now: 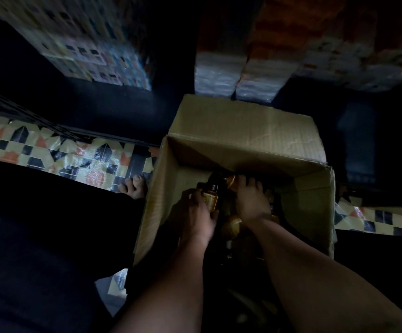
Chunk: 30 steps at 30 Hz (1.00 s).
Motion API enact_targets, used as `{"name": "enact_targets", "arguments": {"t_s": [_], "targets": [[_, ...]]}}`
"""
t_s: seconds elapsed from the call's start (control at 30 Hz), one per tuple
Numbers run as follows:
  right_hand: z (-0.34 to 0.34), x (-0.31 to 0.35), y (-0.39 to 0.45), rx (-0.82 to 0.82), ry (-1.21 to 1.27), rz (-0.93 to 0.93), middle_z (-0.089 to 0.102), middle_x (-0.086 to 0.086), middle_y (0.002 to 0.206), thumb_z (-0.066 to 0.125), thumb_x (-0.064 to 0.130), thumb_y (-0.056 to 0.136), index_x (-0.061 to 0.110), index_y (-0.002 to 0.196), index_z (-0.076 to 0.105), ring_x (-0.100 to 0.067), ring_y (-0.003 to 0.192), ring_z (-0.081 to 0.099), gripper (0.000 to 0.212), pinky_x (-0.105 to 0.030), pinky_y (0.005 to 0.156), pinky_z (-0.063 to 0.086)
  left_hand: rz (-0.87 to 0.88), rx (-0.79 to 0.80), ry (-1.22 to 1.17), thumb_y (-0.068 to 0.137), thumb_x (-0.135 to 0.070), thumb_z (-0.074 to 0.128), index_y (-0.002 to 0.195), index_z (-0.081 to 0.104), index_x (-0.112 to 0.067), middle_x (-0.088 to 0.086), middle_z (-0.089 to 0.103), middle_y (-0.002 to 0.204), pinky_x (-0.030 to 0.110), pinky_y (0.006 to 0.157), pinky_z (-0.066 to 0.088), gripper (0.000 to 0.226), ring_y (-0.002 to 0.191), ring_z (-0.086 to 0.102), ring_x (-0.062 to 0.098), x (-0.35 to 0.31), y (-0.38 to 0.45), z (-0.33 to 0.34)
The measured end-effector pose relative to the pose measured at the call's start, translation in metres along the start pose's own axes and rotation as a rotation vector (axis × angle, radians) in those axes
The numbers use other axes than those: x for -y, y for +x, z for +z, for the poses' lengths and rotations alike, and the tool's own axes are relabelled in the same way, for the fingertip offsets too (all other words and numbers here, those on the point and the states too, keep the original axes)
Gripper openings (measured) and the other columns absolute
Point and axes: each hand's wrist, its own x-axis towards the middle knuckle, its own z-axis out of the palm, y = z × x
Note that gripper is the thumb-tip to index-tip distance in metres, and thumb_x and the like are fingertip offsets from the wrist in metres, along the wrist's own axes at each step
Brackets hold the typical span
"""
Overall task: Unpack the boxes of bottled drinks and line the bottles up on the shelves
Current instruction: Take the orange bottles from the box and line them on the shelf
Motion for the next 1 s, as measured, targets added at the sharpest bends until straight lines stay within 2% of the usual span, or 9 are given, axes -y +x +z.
{"name": "enact_targets", "arguments": {"t_s": [0.13, 0.27, 0.37, 0.47, 0.53, 0.63, 0.77, 0.87, 1.0], "targets": [[-0.019, -0.01, -0.017, -0.055, 0.221, -0.072, 0.039, -0.01, 0.149, 0.066, 0.016, 0.092, 0.021, 0.152, 0.025, -0.029, 0.139, 0.036, 0.073, -0.046, 0.111, 0.041, 0.088, -0.059, -0.175, 0.097, -0.033, 0.068, 0.162, 0.016, -0.025, 0.01, 0.048, 0.149, 0.042, 0.107, 0.043, 0.084, 0.132, 0.052, 0.03, -0.011, -0.014, -0.019], [-0.054, -0.015, -0.045, -0.182, 0.523, -0.155, 0.046, -0.009, 0.14, 0.07, 0.016, 0.087, 0.019, 0.145, 0.032, -0.025, 0.13, 0.043, 0.069, -0.043, 0.112, 0.038, 0.299, -0.116, -0.309, 0.091, -0.031, 0.074, 0.158, 0.024, -0.03, 0.002, 0.044, 0.152, 0.039, 0.108, 0.039, 0.084, 0.136, 0.045, 0.023, -0.03, -0.033, -0.043], [-0.097, -0.013, -0.076, -0.309, 0.769, -0.197, 0.062, 0.003, 0.11, 0.067, 0.014, 0.082, 0.024, 0.118, 0.043, -0.01, 0.104, 0.059, 0.044, -0.038, 0.095, 0.049, 0.433, -0.179, -0.429, 0.087, -0.027, 0.076, 0.151, 0.03, -0.032, -0.005, 0.045, 0.144, 0.032, 0.097, 0.039, 0.079, 0.126, 0.047, 0.013, -0.056, -0.058, -0.066], [-0.138, -0.012, -0.099, -0.401, 0.923, -0.208, 0.064, 0.008, 0.098, 0.069, 0.006, 0.081, 0.024, 0.115, 0.047, 0.005, 0.092, 0.06, 0.045, -0.023, 0.088, 0.049, 0.584, -0.233, -0.529, 0.084, -0.022, 0.079, 0.142, 0.039, -0.03, -0.003, 0.057, 0.129, 0.031, 0.093, 0.047, 0.071, 0.117, 0.056, 0.014, -0.088, -0.085, -0.09], [-0.169, -0.017, -0.117, -0.474, 0.992, -0.255, 0.066, 0.005, 0.097, 0.074, 0.01, 0.08, 0.021, 0.113, 0.052, -0.002, 0.091, 0.063, 0.042, -0.026, 0.089, 0.052, 0.716, -0.233, -0.547, 0.084, -0.02, 0.08, 0.139, 0.043, -0.03, -0.005, 0.062, 0.119, 0.032, 0.092, 0.052, 0.067, 0.108, 0.061, 0.009, -0.114, -0.11, -0.106], [-0.219, -0.029, -0.149, -0.616, 1.085, -0.368, 0.069, 0.001, 0.095, 0.084, 0.008, 0.076, 0.018, 0.108, 0.057, -0.013, 0.089, 0.067, 0.042, -0.03, 0.082, 0.054, 0.89, -0.248, -0.605, 0.082, -0.017, 0.08, 0.133, 0.047, -0.037, -0.01, 0.064, 0.106, 0.023, 0.078, 0.052, 0.064, 0.093, 0.064, 0.003, -0.155, -0.152, -0.131], [-0.287, -0.046, -0.196, -0.736, 1.167, -0.537, 0.068, -0.002, 0.095, 0.082, 0.013, 0.071, 0.016, 0.106, 0.055, -0.018, 0.089, 0.069, 0.045, -0.031, 0.079, 0.056, 1.129, -0.341, -0.636, 0.08, -0.014, 0.082, 0.128, 0.046, -0.044, -0.018, 0.065, 0.103, 0.015, 0.079, 0.051, 0.067, 0.094, 0.065, 0.004, -0.211, -0.209, -0.168], [-0.334, -0.061, -0.223, -0.831, 1.196, -0.649, 0.064, -0.008, 0.091, 0.079, 0.015, 0.068, 0.009, 0.104, 0.049, -0.019, 0.083, 0.066, 0.047, -0.03, 0.075, 0.055, 1.288, -0.35, -0.637, 0.081, -0.015, 0.081, 0.128, 0.047, -0.037, -0.018, 0.066, 0.1, 0.015, 0.075, 0.052, 0.062, 0.089, 0.067, 0.005, -0.255, -0.253, -0.189], [-0.389, -0.081, -0.242, -0.923, 1.18, -0.752, 0.062, 0.007, 0.092, 0.075, 0.021, 0.064, 0.015, 0.108, 0.046, -0.011, 0.086, 0.065, 0.053, -0.024, 0.075, 0.053, 1.407, -0.265, -0.68, 0.086, -0.017, 0.079, 0.139, 0.041, -0.03, -0.02, 0.064, 0.107, 0.015, 0.082, 0.052, 0.066, 0.1, 0.065, 0.0, -0.313, -0.28, -0.199]]}}
